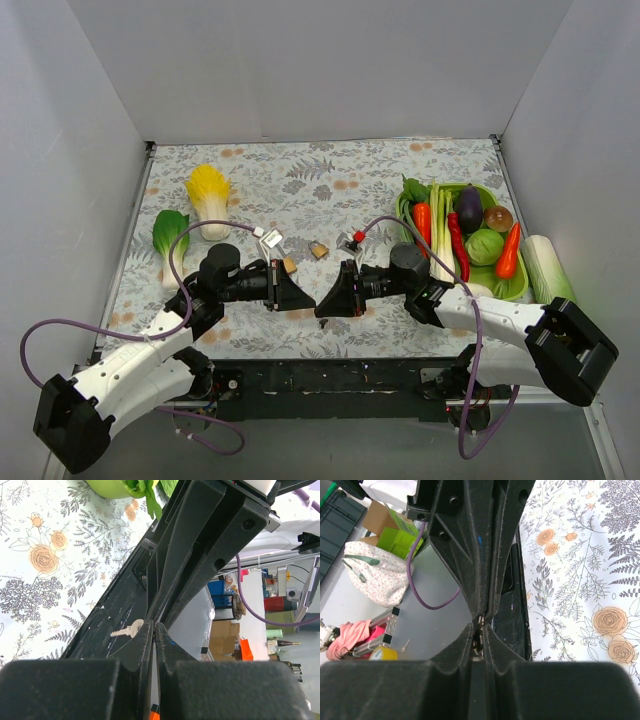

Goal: Unlock with the key
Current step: Adjust the key.

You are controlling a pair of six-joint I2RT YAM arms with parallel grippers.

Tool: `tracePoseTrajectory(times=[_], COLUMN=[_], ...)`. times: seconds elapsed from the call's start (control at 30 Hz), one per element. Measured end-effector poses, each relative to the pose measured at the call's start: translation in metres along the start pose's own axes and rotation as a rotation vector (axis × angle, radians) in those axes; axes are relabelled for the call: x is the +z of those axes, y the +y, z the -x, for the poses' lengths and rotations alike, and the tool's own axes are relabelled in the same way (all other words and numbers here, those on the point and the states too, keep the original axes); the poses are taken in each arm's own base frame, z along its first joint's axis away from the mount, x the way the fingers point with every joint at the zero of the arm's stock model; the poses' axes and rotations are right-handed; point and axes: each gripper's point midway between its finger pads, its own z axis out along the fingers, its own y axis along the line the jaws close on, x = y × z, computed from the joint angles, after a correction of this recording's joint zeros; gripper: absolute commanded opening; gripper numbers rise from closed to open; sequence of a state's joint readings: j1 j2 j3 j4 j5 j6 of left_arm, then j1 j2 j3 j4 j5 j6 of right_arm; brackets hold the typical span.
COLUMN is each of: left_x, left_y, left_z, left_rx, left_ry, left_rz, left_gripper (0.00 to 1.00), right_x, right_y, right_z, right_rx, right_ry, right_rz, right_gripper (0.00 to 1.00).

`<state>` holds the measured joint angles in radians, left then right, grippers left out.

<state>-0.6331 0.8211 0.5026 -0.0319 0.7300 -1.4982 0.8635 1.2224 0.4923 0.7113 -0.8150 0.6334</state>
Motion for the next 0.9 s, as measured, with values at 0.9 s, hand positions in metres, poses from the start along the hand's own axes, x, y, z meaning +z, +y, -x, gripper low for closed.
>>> tracePoseTrajectory(times=[0.9], left_x=[-0.0073], left_y=[0.0009], left_z=[0.0034], left_rx=[0.05], left_ry=[-0.06], left_rz=[0.045], left_gripper=[0.0], right_x=[-0.0012], right_y=[-0.0044], right_z=[0.0066], right_rx=[-0.001], right_ry=[-0.06], right_rz=[-0.022], right_gripper=[0.06])
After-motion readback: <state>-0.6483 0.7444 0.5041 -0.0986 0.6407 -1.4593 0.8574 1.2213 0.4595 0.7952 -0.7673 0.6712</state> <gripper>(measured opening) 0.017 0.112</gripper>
